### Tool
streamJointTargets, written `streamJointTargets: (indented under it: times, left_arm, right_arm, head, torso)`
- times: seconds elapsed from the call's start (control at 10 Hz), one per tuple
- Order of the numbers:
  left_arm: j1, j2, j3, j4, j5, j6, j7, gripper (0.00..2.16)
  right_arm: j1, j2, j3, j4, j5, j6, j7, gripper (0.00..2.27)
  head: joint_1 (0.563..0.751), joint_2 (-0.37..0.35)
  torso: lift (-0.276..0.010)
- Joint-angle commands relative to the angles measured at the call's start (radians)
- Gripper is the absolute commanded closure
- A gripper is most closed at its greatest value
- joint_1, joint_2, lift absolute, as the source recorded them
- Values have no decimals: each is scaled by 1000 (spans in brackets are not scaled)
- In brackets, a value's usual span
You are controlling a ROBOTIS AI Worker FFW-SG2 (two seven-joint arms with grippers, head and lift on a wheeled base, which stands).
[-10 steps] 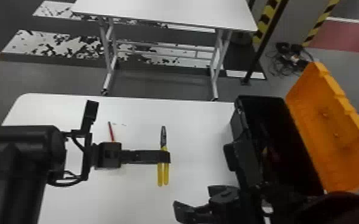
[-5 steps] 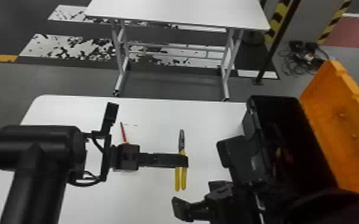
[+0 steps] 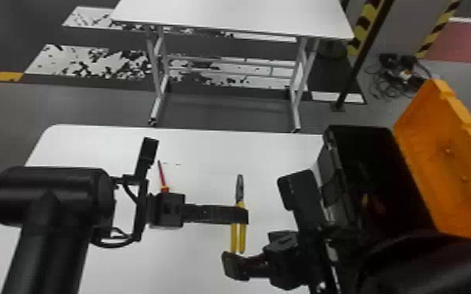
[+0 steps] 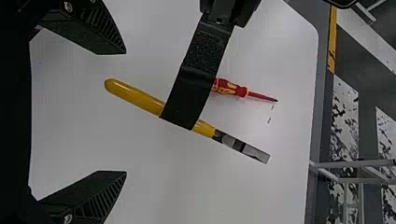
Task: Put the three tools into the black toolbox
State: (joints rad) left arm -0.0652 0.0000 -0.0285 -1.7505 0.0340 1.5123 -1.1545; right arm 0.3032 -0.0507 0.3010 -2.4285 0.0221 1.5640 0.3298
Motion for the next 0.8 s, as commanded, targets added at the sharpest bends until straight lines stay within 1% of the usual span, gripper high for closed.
streamJointTargets:
  times: [0.0,0.1,0.3,0.5,0.6,0.7]
  left_arm:
    - [5,-3,-8,3,1,-16,7,1865]
    - [5,-3,-18,8,1,-28,18,1865]
    - [4,-3,-25,16,3,-46,26,1865]
    - [1,-3,-30,20,3,-46,29,1865]
    - [-1,-3,-27,19,3,-46,27,1865]
    - [-1,-3,-25,20,4,-46,27,1865]
  right_arm:
    - [-27,2,0,42,-18,8,-2,80]
    - [-41,3,0,55,-25,8,-2,80]
    - [-72,8,0,89,-47,8,-2,87]
    - [-93,8,-3,115,-59,8,-2,151]
    - [-102,8,-3,124,-62,8,0,397]
    - [-107,8,-3,131,-64,8,5,920]
  head:
    - [695,-57]
    - [695,-55]
    - [695,-53]
    - [695,-47]
    - [695,-47]
    - [695,-47]
  torso:
    - [-51]
    - [-51]
    - [-51]
    - [-51]
    - [-51]
    - [-51]
